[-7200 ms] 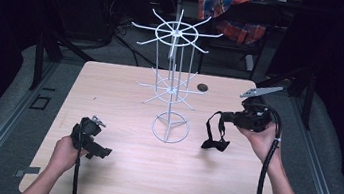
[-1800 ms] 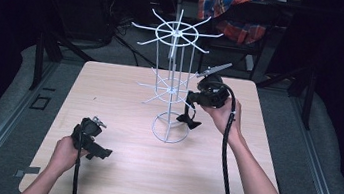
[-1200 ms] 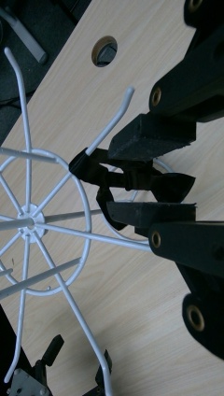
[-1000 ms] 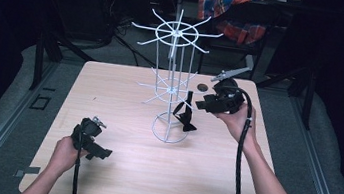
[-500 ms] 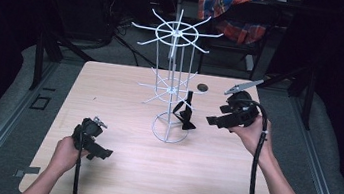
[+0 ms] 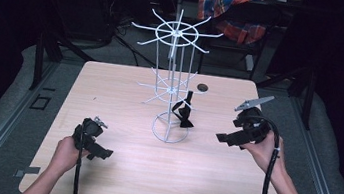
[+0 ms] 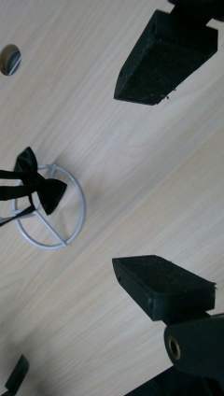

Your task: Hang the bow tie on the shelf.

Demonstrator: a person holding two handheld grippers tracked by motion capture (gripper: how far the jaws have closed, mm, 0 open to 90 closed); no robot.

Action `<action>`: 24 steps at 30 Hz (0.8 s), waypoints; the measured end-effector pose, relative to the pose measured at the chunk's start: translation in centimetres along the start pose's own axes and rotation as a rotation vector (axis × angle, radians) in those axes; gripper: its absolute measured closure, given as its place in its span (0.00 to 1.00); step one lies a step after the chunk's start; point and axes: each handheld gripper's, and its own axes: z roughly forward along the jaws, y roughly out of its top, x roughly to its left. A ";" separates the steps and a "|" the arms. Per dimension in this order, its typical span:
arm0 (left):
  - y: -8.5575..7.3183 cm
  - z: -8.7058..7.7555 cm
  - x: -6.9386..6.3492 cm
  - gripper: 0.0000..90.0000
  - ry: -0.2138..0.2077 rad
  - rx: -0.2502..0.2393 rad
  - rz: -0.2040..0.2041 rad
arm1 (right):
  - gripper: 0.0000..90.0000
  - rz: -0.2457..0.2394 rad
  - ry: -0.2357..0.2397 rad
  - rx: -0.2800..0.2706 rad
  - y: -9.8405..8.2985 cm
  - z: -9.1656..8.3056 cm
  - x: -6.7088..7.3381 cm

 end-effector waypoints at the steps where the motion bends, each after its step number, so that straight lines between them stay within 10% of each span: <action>1: 0.0 0.0 0.0 0.00 0.002 0.001 0.000 | 0.18 0.000 -0.002 0.008 -0.3 0.1 0.1; 24: 0.0 0.1 0.0 0.00 0.005 0.007 0.003 | 0.06 0.076 -0.008 0.123 -8.8 2.4 0.3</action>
